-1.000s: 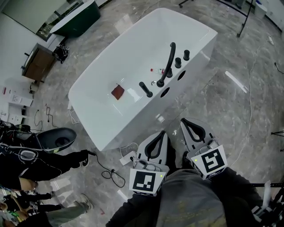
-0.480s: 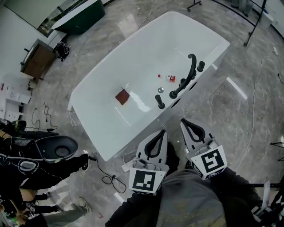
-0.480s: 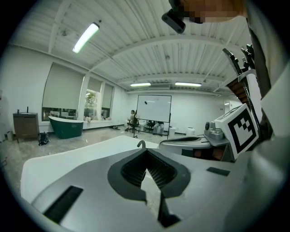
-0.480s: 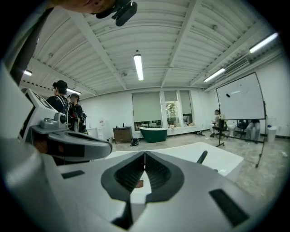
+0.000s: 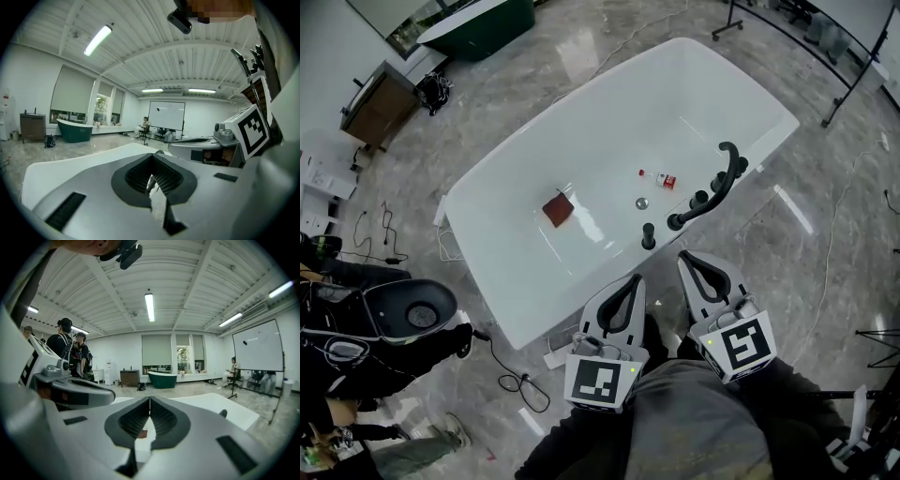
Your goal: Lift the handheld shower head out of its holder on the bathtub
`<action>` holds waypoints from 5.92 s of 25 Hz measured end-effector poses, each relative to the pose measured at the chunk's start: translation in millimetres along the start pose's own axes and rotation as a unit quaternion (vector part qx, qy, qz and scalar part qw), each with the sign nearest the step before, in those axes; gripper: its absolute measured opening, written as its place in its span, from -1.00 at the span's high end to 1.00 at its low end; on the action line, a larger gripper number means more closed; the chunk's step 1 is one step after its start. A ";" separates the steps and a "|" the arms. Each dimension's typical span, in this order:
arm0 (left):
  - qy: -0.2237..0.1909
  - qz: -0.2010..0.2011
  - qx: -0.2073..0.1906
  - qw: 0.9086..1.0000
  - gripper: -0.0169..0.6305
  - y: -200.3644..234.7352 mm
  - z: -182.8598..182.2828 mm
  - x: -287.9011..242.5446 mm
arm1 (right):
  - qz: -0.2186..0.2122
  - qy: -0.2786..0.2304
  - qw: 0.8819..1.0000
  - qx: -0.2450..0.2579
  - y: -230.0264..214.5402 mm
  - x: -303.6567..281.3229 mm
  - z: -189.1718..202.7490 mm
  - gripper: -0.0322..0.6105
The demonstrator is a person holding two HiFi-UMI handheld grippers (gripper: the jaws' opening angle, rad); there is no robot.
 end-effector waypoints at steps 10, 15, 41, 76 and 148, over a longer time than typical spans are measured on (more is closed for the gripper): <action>0.011 -0.066 -0.009 0.998 0.94 15.9 1.2 -38.4 | -0.069 0.002 0.997 -0.016 -31.9 -45.9 6.9 0.89; 0.021 -0.099 -0.010 0.995 0.94 14.0 7.2 -57.7 | -0.095 0.008 0.995 -0.032 -55.8 -57.6 14.6 0.89; 0.033 -0.247 -0.002 0.968 0.94 42.2 21.2 -78.1 | -0.234 0.032 0.970 -0.050 -69.7 -116.9 34.3 0.89; 0.039 -0.268 0.037 0.962 0.94 75.5 36.1 -33.8 | -0.298 0.031 0.952 -0.056 -2.9 -127.0 42.2 0.42; 0.068 -0.245 0.051 0.966 0.94 131.1 166.7 -37.3 | -0.255 0.015 0.966 0.048 -8.4 -141.5 210.3 0.73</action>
Point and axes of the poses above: the fingertips, and each gripper's own axes: x backward along the fingers, y to its left, z out of its underside, the point moved 3 cm from there along x, backward along the fingers, and after that the axes turned 15 degrees about -y, right-handed, at the moved point
